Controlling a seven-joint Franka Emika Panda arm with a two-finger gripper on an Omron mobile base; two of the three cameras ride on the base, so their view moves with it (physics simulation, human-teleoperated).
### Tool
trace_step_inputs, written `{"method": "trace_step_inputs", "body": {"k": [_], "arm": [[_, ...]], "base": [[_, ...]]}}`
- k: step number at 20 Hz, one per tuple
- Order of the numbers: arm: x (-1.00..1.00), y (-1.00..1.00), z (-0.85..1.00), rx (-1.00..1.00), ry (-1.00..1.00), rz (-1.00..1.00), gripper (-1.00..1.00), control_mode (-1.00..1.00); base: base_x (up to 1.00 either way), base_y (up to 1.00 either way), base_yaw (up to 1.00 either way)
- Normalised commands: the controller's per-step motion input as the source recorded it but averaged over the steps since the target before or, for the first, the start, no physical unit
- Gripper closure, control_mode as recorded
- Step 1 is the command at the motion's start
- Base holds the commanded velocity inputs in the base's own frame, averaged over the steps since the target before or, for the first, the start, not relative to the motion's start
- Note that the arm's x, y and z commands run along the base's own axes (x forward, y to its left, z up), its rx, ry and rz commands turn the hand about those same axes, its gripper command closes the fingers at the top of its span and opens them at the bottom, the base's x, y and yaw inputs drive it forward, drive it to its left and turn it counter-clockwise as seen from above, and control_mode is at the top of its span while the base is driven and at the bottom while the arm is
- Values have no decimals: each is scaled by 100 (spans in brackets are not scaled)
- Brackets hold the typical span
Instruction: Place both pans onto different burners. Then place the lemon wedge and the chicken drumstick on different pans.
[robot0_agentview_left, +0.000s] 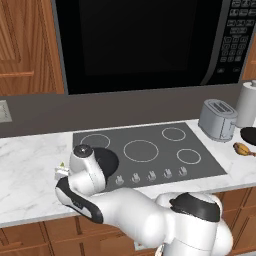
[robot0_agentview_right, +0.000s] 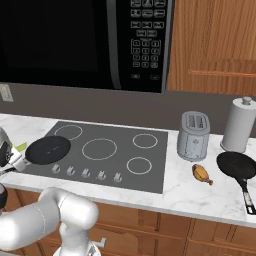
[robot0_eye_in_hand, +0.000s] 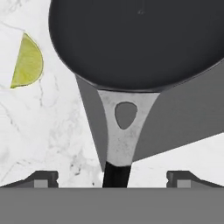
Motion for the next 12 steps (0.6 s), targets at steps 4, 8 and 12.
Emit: {"method": "trace_step_inputs", "body": {"k": [4,8,12], "arm": [[-30,0,36,-6,-4,1,-100,-100],[-14,0,35,-2,-4,0,-100,-100],[-6,-1,36,0,-8,0,-100,-100]], "base": [[0,0,0],[0,0,0],[0,0,0]]}}
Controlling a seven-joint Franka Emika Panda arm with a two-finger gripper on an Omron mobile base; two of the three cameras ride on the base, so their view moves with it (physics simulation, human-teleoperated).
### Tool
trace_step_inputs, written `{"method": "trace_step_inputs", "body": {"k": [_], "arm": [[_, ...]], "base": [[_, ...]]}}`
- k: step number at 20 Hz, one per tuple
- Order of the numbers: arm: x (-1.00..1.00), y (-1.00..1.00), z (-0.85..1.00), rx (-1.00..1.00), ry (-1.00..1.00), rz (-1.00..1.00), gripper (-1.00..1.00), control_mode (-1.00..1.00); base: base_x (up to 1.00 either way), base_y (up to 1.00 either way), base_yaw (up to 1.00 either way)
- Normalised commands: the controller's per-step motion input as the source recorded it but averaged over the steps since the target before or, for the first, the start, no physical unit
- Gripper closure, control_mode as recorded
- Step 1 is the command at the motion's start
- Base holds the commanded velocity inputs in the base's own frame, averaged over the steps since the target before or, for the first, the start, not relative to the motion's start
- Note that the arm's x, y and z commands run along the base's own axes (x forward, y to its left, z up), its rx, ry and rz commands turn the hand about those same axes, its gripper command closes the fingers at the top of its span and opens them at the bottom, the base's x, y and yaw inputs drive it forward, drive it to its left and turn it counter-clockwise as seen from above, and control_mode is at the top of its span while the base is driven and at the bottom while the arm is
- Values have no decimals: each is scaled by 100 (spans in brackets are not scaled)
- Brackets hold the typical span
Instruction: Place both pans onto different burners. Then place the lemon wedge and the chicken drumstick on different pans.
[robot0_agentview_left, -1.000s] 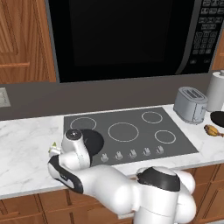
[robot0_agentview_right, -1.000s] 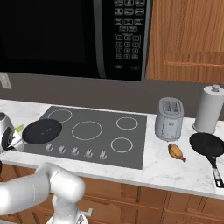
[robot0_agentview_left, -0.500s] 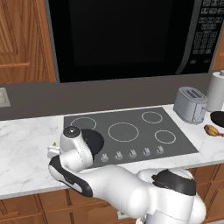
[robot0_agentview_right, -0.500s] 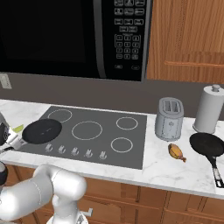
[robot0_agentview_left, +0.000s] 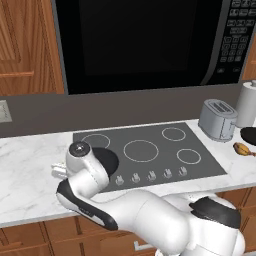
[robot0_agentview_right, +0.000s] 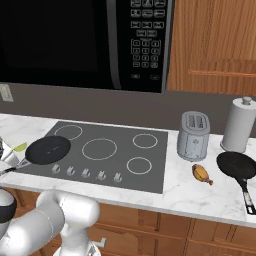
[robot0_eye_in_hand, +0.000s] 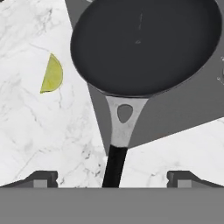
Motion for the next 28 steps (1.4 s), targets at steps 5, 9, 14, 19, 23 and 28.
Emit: {"method": "trace_step_inputs", "body": {"k": [5,9,14,19,23,28], "arm": [[0,-6,17,0,-5,0,-100,-100],[0,-8,0,0,-3,0,-100,-100],[23,-5,0,2,0,0,-100,-100],[21,0,0,3,0,0,-100,-100],[20,0,0,4,0,0,-100,-100],[11,0,1,1,0,0,-100,-100]], "base": [[0,0,0],[0,0,0],[0,0,0],[0,0,0],[0,0,0],[0,0,0]]}}
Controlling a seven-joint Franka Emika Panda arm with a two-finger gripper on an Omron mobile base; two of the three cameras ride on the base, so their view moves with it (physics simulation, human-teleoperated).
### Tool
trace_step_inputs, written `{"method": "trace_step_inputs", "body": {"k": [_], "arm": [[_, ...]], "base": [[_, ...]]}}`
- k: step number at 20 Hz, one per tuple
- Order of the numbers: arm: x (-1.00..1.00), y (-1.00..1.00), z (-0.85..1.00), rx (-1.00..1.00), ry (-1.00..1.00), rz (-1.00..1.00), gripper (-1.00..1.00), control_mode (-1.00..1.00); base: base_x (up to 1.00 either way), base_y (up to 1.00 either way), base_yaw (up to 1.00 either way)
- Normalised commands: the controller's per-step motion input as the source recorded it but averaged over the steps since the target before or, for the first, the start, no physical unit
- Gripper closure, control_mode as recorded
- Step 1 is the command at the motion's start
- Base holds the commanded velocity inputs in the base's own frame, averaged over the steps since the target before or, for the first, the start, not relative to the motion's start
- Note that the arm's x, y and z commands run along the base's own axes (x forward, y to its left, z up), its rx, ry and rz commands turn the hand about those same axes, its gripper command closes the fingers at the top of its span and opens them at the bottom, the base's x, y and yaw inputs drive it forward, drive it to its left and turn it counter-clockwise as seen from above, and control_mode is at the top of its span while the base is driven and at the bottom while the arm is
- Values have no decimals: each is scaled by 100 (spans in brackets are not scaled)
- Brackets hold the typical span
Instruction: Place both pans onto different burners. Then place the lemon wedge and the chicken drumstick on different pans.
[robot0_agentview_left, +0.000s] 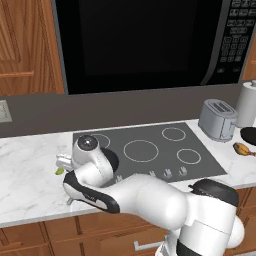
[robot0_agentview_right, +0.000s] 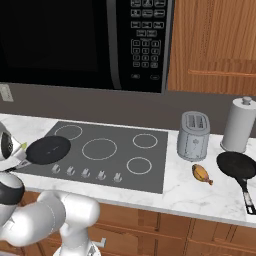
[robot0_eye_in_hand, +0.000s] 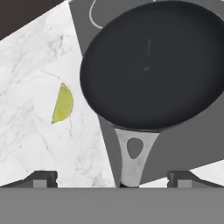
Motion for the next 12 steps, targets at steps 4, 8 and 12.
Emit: {"method": "trace_step_inputs", "body": {"k": [4,8,12], "arm": [[13,4,6,0,0,0,-100,-100],[18,19,2,0,0,0,-100,-100],[21,23,5,0,0,0,-100,-100]], "base": [[0,0,0],[0,0,0],[0,0,0]]}}
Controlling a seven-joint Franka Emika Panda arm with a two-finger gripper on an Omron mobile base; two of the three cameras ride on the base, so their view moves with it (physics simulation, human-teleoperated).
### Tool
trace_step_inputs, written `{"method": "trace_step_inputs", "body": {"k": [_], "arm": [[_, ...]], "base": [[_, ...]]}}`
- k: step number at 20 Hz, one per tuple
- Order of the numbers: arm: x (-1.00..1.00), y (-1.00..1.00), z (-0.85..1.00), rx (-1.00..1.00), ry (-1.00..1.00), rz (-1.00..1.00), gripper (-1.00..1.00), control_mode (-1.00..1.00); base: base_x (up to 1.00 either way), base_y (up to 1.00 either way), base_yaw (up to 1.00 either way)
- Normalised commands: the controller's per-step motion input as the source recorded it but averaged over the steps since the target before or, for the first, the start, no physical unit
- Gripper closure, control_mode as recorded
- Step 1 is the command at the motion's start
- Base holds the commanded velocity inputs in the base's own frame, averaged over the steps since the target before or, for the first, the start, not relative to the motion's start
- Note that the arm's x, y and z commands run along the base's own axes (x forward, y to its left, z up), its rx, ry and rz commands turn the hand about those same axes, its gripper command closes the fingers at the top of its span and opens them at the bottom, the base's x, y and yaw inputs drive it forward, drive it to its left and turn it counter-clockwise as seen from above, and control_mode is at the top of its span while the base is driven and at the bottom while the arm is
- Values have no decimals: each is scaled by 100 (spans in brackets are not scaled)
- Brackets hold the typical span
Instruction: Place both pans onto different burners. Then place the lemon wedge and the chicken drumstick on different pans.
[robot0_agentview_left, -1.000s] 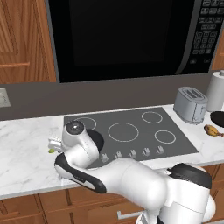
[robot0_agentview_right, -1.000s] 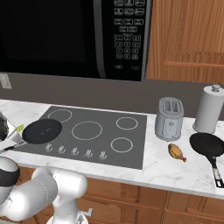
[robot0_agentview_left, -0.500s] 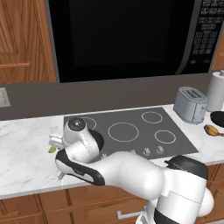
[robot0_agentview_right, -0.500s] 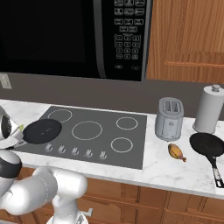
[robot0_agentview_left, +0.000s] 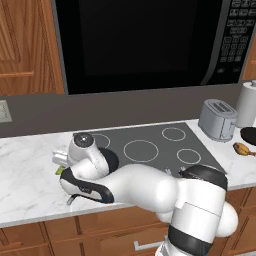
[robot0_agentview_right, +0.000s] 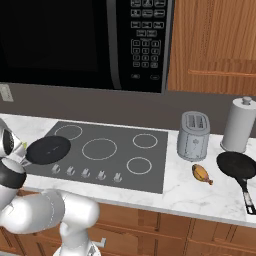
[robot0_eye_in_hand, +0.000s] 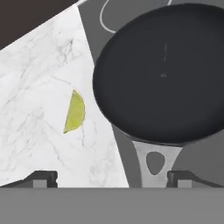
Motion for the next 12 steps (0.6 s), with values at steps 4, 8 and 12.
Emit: {"method": "trace_step_inputs", "body": {"k": [4,8,12], "arm": [[19,21,5,0,0,0,-100,-100],[21,7,4,0,0,0,-100,-100],[21,0,0,0,0,0,-100,-100]], "base": [[0,0,0],[0,0,0],[0,0,0]]}}
